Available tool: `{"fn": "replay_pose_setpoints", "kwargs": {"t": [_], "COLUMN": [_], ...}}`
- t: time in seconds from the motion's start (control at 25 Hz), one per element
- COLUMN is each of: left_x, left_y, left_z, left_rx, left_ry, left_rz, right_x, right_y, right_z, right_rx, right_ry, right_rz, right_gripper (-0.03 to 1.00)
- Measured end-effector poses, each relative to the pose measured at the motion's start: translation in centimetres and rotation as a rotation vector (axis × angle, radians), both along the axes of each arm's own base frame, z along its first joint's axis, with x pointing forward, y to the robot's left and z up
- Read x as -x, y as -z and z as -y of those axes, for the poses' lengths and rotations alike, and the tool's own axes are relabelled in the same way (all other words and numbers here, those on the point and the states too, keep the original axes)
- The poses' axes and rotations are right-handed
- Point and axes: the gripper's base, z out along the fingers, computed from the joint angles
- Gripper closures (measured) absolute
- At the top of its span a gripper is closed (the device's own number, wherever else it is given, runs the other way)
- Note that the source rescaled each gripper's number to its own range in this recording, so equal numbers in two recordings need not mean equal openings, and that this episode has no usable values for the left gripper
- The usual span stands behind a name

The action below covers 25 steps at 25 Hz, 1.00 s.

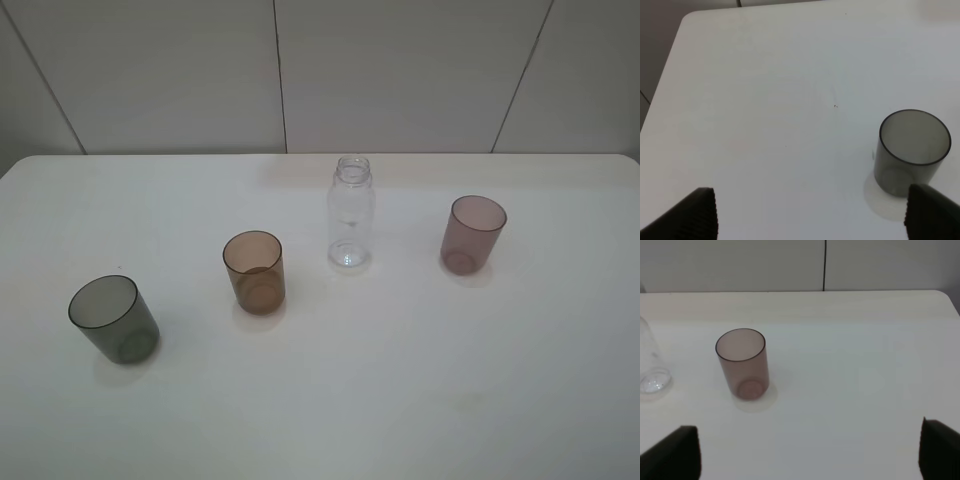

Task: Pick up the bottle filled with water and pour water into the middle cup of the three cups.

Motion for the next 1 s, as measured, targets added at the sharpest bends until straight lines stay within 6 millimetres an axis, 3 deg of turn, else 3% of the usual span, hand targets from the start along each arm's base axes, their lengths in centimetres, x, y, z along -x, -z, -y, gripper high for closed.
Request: {"fn": "replay_pose_setpoints", "kwargs": {"t": [1.0], "left_x": [0.00], "left_y": [0.00], "left_z": [0.00], "left_rx": [0.000], "left_ry": [0.000], "left_rz": [0.000], "right_x": [0.00], "right_y": [0.00], "right_z": [0.00], "right_rx": [0.000], "right_ry": [0.000], "right_rz": [0.000], "right_gripper": [0.14]}}
